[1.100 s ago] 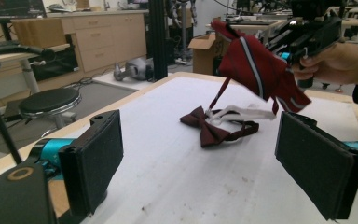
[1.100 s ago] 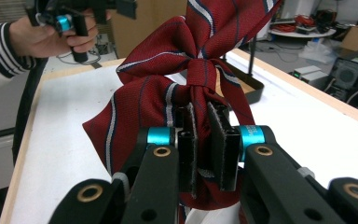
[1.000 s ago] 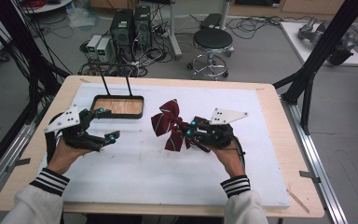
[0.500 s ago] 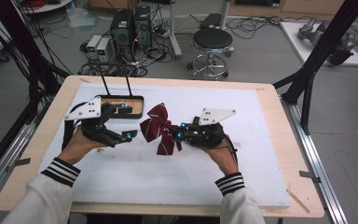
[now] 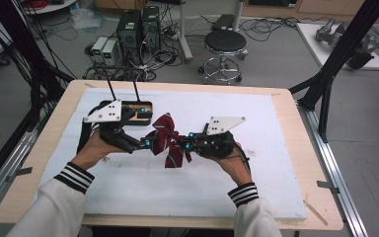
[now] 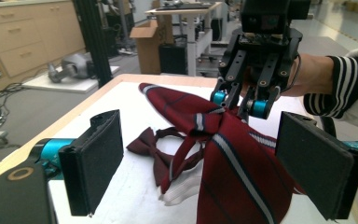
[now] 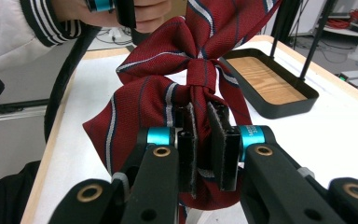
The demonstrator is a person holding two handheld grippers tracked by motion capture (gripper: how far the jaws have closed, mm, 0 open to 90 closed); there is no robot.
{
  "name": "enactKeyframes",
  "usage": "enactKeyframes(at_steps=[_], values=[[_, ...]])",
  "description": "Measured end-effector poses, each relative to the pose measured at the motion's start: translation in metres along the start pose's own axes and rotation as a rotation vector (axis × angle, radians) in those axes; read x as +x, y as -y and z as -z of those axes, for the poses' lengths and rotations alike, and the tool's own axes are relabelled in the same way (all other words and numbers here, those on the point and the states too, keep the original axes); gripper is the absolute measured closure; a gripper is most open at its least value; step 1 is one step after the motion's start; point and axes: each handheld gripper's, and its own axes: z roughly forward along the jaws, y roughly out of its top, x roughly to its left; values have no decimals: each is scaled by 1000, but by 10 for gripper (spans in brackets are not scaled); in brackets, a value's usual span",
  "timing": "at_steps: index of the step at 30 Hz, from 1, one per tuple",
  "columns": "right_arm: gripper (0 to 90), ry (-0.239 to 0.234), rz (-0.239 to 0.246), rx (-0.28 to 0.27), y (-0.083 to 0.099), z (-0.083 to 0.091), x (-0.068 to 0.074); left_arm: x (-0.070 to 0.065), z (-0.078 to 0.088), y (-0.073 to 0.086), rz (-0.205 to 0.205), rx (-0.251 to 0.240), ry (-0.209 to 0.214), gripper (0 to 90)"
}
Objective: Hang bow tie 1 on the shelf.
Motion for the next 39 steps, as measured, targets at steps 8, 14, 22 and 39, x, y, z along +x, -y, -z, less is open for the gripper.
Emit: enactKeyframes(at_steps=[8,14,22,39], values=[[824,-27,18,0,-8,-4,1,0,-17,-3,-1,40,33,157],[824,-31,17,10,-7,-5,1,-1,-26,-3,-23,68,62,201],[819,-24,22,1,-8,-4,0,0,-27,-3,-26,65,76,280],[818,-12,27,6,-9,-9,2,-1,-23,-1,-6,47,70,590]])
